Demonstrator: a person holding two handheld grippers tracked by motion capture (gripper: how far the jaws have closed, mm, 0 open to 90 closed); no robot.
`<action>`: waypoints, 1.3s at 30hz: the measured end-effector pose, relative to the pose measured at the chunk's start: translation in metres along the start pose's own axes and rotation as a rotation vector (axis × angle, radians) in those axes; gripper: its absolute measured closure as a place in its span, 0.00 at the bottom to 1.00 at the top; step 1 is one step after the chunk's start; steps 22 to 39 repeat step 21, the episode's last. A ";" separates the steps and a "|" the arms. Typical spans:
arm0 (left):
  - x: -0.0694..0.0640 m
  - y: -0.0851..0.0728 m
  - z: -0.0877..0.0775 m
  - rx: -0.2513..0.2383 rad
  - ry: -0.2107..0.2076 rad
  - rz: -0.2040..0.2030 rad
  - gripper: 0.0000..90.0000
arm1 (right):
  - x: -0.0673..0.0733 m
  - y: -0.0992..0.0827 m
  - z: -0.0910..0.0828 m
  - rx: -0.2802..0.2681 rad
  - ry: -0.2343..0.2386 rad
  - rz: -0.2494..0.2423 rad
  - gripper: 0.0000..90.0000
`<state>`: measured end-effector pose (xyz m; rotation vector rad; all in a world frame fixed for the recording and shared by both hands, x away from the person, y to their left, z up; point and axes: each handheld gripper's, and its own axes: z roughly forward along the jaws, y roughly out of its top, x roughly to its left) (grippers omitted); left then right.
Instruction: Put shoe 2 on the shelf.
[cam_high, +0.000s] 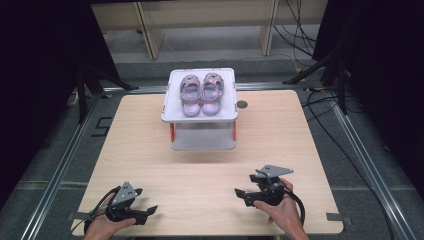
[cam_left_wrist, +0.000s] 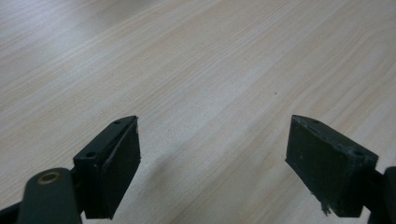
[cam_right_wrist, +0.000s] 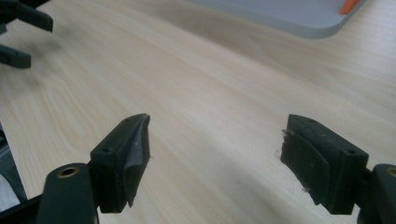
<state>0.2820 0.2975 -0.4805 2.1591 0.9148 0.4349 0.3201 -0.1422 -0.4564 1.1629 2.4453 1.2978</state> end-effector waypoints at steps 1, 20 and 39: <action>-0.001 0.000 0.000 -0.001 -0.002 -0.013 0.19 | -0.001 -0.002 0.001 0.000 0.003 -0.026 0.26; 0.000 -0.001 0.002 0.007 -0.006 0.002 0.19 | 0.005 -0.028 -0.004 0.070 -0.037 -0.023 0.22; 0.000 0.000 0.001 0.018 -0.001 0.007 0.19 | 0.004 -0.028 -0.003 0.067 -0.013 -0.013 0.22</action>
